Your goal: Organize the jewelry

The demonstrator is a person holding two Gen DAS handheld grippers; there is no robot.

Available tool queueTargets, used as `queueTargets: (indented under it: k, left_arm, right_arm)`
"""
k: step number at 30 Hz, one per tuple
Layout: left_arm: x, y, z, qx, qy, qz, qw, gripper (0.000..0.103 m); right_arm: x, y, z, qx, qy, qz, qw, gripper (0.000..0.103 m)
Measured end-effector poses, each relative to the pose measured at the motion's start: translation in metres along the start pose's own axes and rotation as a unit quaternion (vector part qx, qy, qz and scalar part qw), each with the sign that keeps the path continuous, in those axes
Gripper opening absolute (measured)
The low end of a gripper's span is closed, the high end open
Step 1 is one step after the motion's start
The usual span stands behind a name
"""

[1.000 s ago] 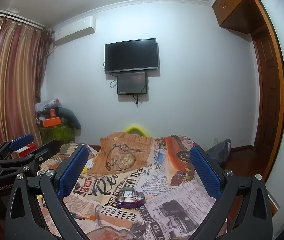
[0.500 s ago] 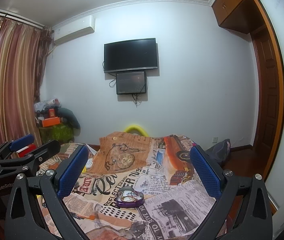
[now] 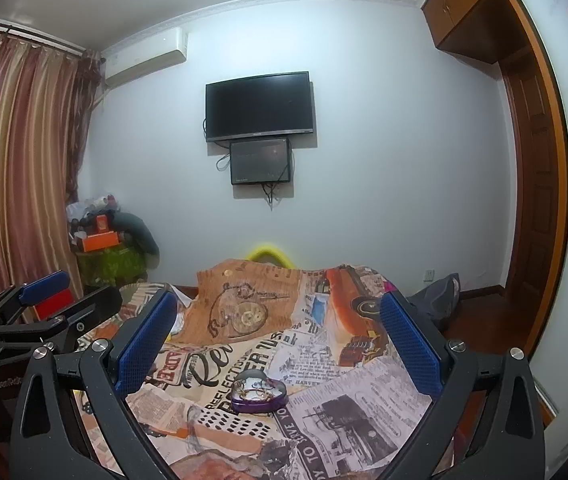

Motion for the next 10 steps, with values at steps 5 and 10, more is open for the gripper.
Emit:
queueTargets:
  k: [5, 10]
  left_arm:
    - [-0.002, 0.002, 0.002, -0.002, 0.001, -0.002, 1.0, 0.101]
    - [-0.01, 0.004, -0.003, 0.005, -0.007, -0.01, 0.9999, 0.101]
  right_arm:
    - [-0.003, 0.002, 0.002, -0.003, 0.002, -0.004, 1.0, 0.101]
    - [-0.007, 0.004, 0.004, -0.006, 0.005, -0.01, 1.0, 0.101]
Point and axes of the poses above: each gripper's, at about its wrist camera, not at the fingertips, and x roughly against the way its jaws point, z to its right, y to its underside, the point moved 1 cm from there along -x, roughly the way its jaws point, and after that the axes turned 14 degrees about -y, right-handed, at the moved point
